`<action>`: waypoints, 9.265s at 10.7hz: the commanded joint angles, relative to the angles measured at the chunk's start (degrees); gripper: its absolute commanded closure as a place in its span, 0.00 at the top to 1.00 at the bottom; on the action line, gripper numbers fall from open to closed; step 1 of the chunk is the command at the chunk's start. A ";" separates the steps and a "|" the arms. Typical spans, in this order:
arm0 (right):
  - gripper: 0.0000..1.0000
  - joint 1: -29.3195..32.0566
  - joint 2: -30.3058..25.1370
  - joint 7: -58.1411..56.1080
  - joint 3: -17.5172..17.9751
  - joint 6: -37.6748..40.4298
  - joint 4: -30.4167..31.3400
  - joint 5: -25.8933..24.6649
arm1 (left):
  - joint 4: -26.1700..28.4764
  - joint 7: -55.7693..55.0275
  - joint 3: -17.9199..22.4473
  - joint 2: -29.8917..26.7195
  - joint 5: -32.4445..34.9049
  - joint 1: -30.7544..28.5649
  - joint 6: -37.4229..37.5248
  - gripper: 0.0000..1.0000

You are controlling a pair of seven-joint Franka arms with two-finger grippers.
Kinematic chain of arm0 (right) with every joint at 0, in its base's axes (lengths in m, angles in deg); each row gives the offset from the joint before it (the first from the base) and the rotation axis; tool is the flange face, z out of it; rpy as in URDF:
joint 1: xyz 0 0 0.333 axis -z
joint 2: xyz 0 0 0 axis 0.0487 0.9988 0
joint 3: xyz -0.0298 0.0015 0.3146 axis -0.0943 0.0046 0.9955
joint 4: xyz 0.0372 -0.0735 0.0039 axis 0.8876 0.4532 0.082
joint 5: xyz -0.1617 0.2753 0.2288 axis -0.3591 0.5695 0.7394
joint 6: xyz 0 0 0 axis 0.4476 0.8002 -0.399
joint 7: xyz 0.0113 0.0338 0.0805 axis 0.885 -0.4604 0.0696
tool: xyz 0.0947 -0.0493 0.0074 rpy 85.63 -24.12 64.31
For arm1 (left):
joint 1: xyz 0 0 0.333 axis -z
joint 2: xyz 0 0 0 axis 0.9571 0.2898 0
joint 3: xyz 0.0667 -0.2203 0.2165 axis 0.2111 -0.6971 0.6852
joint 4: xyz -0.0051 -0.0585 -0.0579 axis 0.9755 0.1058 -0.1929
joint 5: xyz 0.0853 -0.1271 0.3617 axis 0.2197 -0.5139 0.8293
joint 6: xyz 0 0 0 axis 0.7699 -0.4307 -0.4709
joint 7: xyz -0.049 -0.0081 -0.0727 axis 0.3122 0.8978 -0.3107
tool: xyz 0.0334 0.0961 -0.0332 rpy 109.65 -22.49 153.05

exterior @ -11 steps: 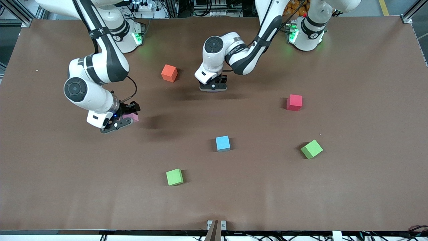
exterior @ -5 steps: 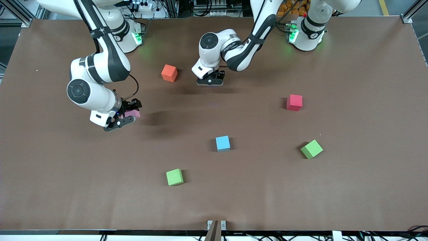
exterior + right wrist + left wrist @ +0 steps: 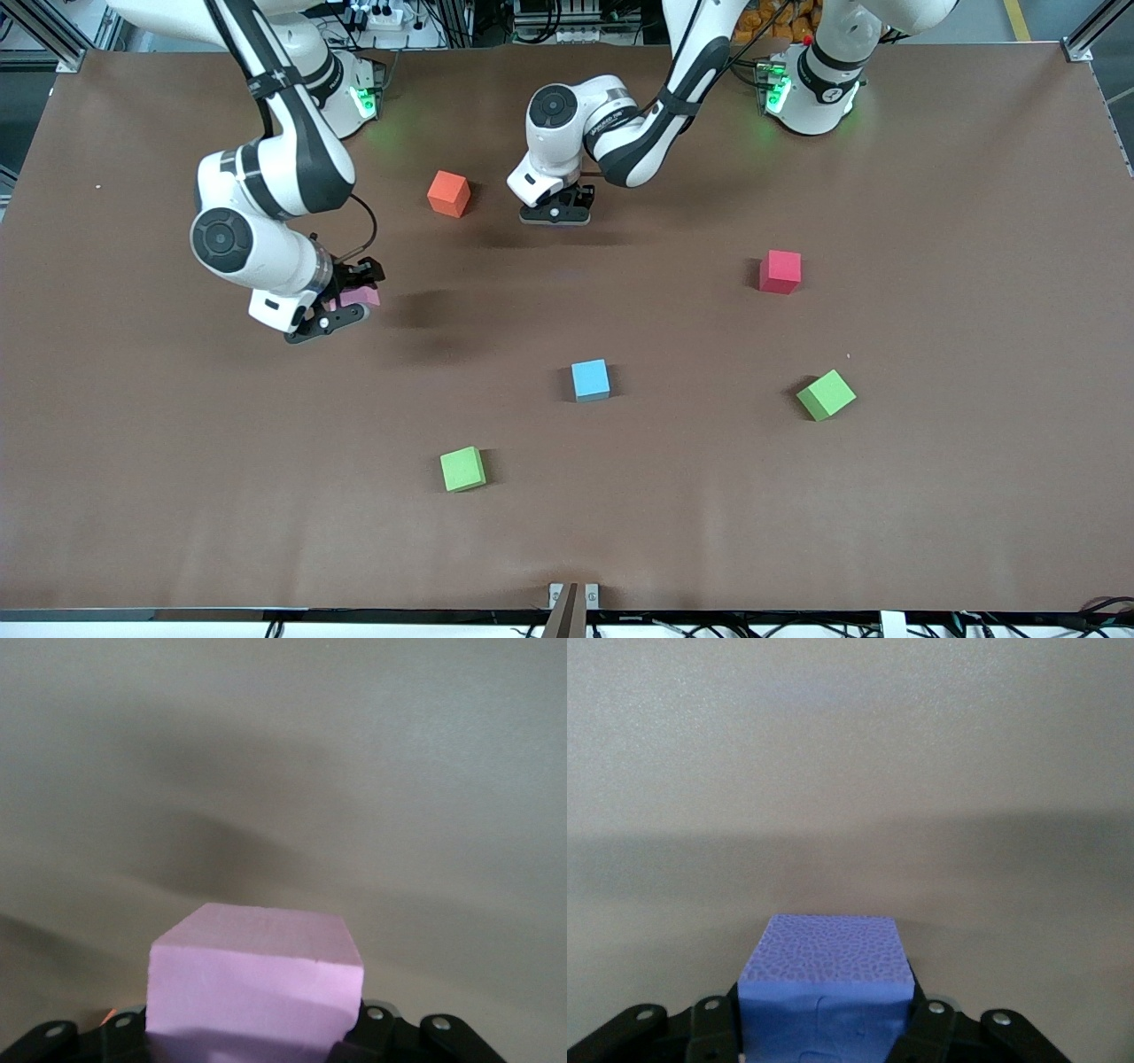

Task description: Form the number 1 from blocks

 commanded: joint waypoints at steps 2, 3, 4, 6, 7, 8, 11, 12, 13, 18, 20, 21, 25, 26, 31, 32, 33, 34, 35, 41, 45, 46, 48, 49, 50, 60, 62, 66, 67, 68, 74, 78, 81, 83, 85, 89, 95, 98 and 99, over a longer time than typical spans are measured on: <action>0.00 -2.01 -0.28 2.94 -0.17 0.67 -0.28 0.57 | 0.77 -3.16 -0.33 0.31 -0.91 0.54 0.50 0.02; 0.00 -2.01 -0.19 2.94 -0.17 0.67 -0.28 0.57 | 0.77 -4.04 -0.33 0.40 -0.91 0.63 0.50 0.00; 0.00 -2.01 -0.19 2.94 -0.17 0.67 -0.28 0.57 | 0.85 -4.83 -0.94 0.40 -0.91 0.81 0.50 0.00; 0.00 -2.01 -0.19 2.94 -0.17 0.67 -0.28 0.57 | 0.94 -5.63 -1.47 0.40 -0.91 0.81 0.50 0.00; 0.00 -2.01 -0.19 2.94 -0.17 0.75 -0.28 0.57 | 1.29 -5.63 -1.73 0.40 -0.83 0.81 0.50 0.00; 0.00 -2.01 -0.19 2.94 -0.17 0.75 -0.19 0.57 | 1.38 -5.63 -1.74 0.40 -0.48 0.81 0.50 0.00; 0.00 -2.10 -0.10 3.03 -0.17 0.75 -0.19 0.57 | 1.73 -4.76 -1.65 0.49 -0.04 0.81 0.50 0.99; 0.00 -2.27 -0.10 3.38 -0.17 0.75 -0.28 0.66 | 1.82 -4.75 -1.74 0.75 1.79 0.81 0.50 1.00; 0.00 -2.88 -0.10 4.07 -0.17 0.67 -0.28 0.66 | 1.73 -4.58 -1.65 0.75 2.16 0.72 0.50 1.00; 0.00 -7.18 0.95 8.20 -0.17 -0.12 -0.36 0.66 | 0.60 -4.93 -1.47 -5.38 2.07 -2.08 4.86 1.00; 0.00 -8.16 2.00 8.21 -0.17 -1.87 -0.54 1.27 | 0.85 -4.49 -1.47 -10.03 2.07 -4.01 9.10 1.00; 0.00 -9.82 2.53 8.21 -0.17 -2.93 -0.63 2.75 | 1.03 -3.45 -1.47 -11.80 2.16 -5.94 10.60 1.00; 0.00 -19.12 8.40 19.08 -0.17 -11.87 -1.59 3.64 | 0.95 8.83 -0.95 -17.87 1.55 -18.66 12.02 1.00; 0.00 -22.28 10.86 22.77 -0.26 -13.82 -2.81 3.64 | 0.94 11.39 -0.25 -18.49 1.55 -22.10 12.02 1.00; 0.00 -35.21 24.49 40.80 -0.35 -24.61 -9.95 3.56 | -0.63 23.97 10.91 -19.37 1.81 -28.62 12.72 1.00; 0.00 -36.28 25.64 42.30 -0.26 -25.69 -9.94 3.56 | -1.42 24.07 12.48 -19.20 2.16 -30.55 12.72 1.00; 0.00 -36.98 25.65 42.92 -0.26 -25.70 -9.77 3.64 | -1.43 24.25 13.46 -18.85 2.16 -31.35 12.72 1.00; 0.00 -37.60 25.65 43.71 -0.26 -25.44 -9.51 3.64 | -1.43 27.56 14.77 -18.58 2.34 -32.75 12.72 1.00; 0.00 -38.13 25.21 44.59 -0.17 -24.74 -9.33 3.64 | -1.43 33.85 15.66 -17.89 2.25 -33.90 12.72 1.00; 0.00 -39.01 18.45 44.51 -0.26 -21.41 -3.09 3.56 | -1.43 36.47 18.30 -14.29 1.90 -34.87 12.46 1.00; 0.00 -39.45 16.33 45.12 -0.17 -21.66 -0.72 3.56 | -1.61 32.70 18.30 -10.86 0.15 -34.70 10.53 1.00; 0.00 -39.63 16.25 45.30 -0.17 -21.92 -0.72 3.64 | -1.00 32.69 18.30 -10.24 -0.12 -34.70 10.52 1.00; 0.00 -39.72 16.25 46.00 -0.09 -22.44 -0.72 3.91 | 1.11 35.48 17.69 -10.58 0.14 -33.74 10.79 1.00; 0.04 -39.72 16.25 46.35 -0.09 -22.88 -0.72 4.52 | 2.51 38.46 15.69 -11.19 0.14 -33.56 10.96 1.00; 0.08 -39.72 16.25 46.53 -0.09 -23.15 -0.72 5.22 | 4.44 41.62 14.19 -12.33 0.14 -33.56 11.31 1.00; 1.00 -32.89 6.07 45.76 -0.53 -16.23 -1.07 6.55 | 19.48 52.02 12.15 -21.57 0.05 -34.43 11.14 1.00; 1.00 -24.73 3.86 38.83 -0.44 -10.70 -2.99 6.46 | 20.97 52.11 11.97 -21.57 0.05 -34.43 10.53 1.00; 1.00 -15.12 3.85 36.08 -0.53 -4.70 -8.26 2.96 | 22.91 52.11 11.97 -21.48 -0.12 -34.52 10.17 1.00; 1.00 -13.10 4.37 34.68 -0.53 -4.78 -9.75 1.64 | 24.05 52.02 11.97 -21.40 -0.12 -34.52 8.95 1.00; 1.00 -11.00 4.99 31.10 -0.53 -4.70 -11.68 1.45 | 25.02 52.02 11.97 -20.96 -0.12 -34.61 7.20 1.00; 1.00 -4.91 21.14 18.68 -0.44 -2.67 -33.11 1.19 | 24.59 51.94 11.02 -19.55 -3.81 -34.44 5.86 0.00; 1.00 -5.61 30.91 10.70 -0.44 -6.25 -44.29 0.39 | 19.68 48.26 6.10 -20.16 -8.63 -32.25 6.65 0.00; 1.00 -6.84 33.29 6.46 -0.52 -16.00 -44.31 0.22 | 10.99 41.67 5.64 -17.02 -10.13 -25.14 6.66 0.00; 1.00 -7.37 36.09 5.66 -0.44 -24.77 -44.31 -1.79 | 4.14 38.85 6.08 -12.80 -12.86 -19.44 6.65 0.00; 1.00 -7.37 39.34 5.14 -0.52 -31.91 -45.44 -2.16 | -2.81 34.65 7.14 -8.15 -13.39 -14.68 7.44 0.00; 1.00 -7.11 42.96 5.05 -0.52 -33.17 -48.62 -2.16 | -12.05 22.87 11.97 -1.19 -13.83 -5.00 10.26 0.00; 1.00 -6.49 45.77 1.62 -0.53 -34.49 -48.35 -2.16 | -13.38 14.15 12.41 2.60 -15.50 1.42 10.26 0.00; 1.00 -6.67 46.39 1.80 -0.53 -35.37 -48.00 -1.98 | -13.38 13.79 12.41 3.47 -15.42 2.21 10.26 0.00; 1.00 -6.58 46.39 1.80 -0.44 -35.37 -48.00 -1.81 | -13.38 13.62 12.41 3.57 -15.42 2.30 10.26 0.00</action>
